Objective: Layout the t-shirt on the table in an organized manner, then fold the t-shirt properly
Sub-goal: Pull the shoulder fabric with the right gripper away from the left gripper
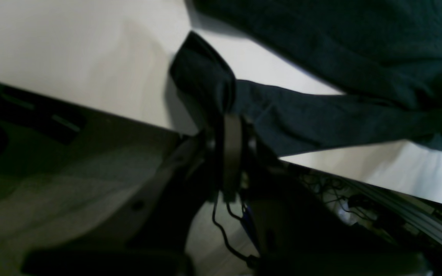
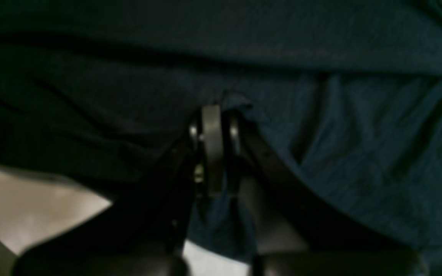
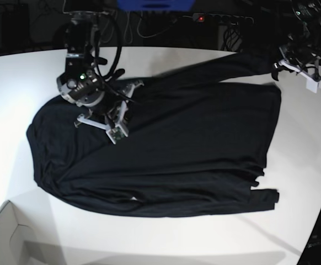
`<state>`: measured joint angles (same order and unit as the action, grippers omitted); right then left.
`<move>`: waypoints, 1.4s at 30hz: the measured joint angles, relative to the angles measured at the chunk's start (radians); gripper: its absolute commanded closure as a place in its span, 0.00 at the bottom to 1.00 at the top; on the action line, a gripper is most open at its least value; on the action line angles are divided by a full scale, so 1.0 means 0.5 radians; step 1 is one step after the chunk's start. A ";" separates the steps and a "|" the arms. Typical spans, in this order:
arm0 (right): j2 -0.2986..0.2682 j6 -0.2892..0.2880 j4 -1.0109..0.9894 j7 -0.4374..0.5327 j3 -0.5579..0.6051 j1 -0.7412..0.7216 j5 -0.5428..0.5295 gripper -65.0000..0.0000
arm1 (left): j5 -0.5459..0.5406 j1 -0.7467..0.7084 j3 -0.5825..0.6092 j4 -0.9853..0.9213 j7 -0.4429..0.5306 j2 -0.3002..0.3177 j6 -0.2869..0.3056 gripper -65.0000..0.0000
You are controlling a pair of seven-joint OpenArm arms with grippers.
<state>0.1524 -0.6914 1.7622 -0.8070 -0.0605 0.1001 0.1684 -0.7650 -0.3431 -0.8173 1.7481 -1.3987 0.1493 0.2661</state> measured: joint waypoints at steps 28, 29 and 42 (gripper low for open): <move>0.002 -0.001 0.277 0.006 -0.048 0.093 -0.010 0.40 | 0.003 0.073 0.001 -0.015 -0.001 0.000 0.007 1.00; 0.004 -0.001 0.279 0.014 -0.093 0.102 -0.028 0.40 | 0.000 0.079 0.002 -0.015 -0.001 0.001 0.007 1.00; -0.048 -0.001 0.024 0.011 -0.550 0.228 -0.011 0.40 | -0.007 0.073 -0.004 -0.009 -0.001 0.001 0.007 1.00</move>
<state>0.1284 -0.6918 1.7744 -0.8017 -0.3355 0.2142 0.1631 -0.7685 -0.3065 -0.8192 1.7435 -1.3991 0.1497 0.2695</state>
